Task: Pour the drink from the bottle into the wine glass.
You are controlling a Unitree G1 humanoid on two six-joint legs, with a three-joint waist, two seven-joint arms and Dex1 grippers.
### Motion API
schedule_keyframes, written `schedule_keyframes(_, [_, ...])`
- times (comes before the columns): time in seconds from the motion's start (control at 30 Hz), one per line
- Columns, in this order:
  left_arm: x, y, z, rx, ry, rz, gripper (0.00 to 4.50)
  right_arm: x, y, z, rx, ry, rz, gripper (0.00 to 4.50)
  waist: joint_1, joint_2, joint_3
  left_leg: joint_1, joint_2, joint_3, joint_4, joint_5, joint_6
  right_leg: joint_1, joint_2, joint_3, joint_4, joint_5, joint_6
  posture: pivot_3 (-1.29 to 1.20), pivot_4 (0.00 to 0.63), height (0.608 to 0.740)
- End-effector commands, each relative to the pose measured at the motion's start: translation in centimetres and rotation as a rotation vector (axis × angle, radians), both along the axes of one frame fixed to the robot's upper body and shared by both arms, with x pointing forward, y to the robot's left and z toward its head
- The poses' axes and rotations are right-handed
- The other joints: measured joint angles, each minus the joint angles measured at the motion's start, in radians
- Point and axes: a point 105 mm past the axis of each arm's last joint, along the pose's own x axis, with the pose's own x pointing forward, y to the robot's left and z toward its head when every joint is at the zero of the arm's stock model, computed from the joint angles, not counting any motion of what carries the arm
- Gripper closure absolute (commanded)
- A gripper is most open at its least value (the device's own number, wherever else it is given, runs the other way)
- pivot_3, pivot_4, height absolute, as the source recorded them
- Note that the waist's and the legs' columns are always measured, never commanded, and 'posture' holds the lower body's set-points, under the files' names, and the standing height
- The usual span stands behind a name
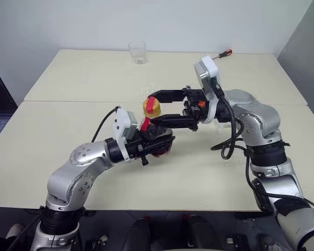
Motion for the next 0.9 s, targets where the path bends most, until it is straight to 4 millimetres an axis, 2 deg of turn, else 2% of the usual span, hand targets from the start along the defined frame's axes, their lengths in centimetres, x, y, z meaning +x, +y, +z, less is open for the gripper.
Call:
schedule_keyframes(0.03, [0.5,0.3,1.5,-0.017,-0.075,0.019,2.85,-0.8,-0.6,1.4,0.047,-0.020,-0.028,0.18,0.000,0.000,0.000,0.000,0.000,0.000,0.000,0.000,0.000,0.000,0.000,0.000,0.000,0.000,0.000,0.00,0.150,0.740])
schedule_keyframes(0.2, [2.7,1.3,1.0,-0.003,-0.070,0.110,2.85,-0.5,-0.7,2.7,0.103,0.015,-0.111,0.18,0.000,0.000,0.000,0.000,0.000,0.000,0.000,0.000,0.000,0.000,0.000,0.000,0.000,0.000,0.000,0.00,0.150,0.740])
schedule_keyframes(0.37, [4.7,1.0,1.2,-0.005,-0.088,0.166,2.85,0.4,0.6,3.7,0.173,0.023,-0.233,0.18,0.000,0.000,0.000,0.000,0.000,0.000,0.000,0.000,0.000,0.000,0.000,0.000,0.001,0.000,0.000,0.00,0.150,0.740])
schedule_keyframes(0.6, [5.1,0.2,1.4,-0.003,-0.104,0.142,2.85,2.5,2.4,3.7,0.192,-0.040,-0.391,0.18,-0.001,0.000,0.000,0.000,0.000,0.000,0.000,0.000,0.000,-0.001,0.000,0.000,0.001,0.000,0.000,0.00,0.150,0.740])
schedule_keyframes(0.9, [5.1,0.3,1.3,0.006,-0.108,0.143,2.85,2.7,3.3,3.4,0.183,-0.065,-0.398,0.18,-0.001,0.000,0.000,0.000,0.000,0.000,0.000,0.000,0.000,-0.001,0.000,0.000,0.001,0.000,0.000,0.00,0.150,0.740])
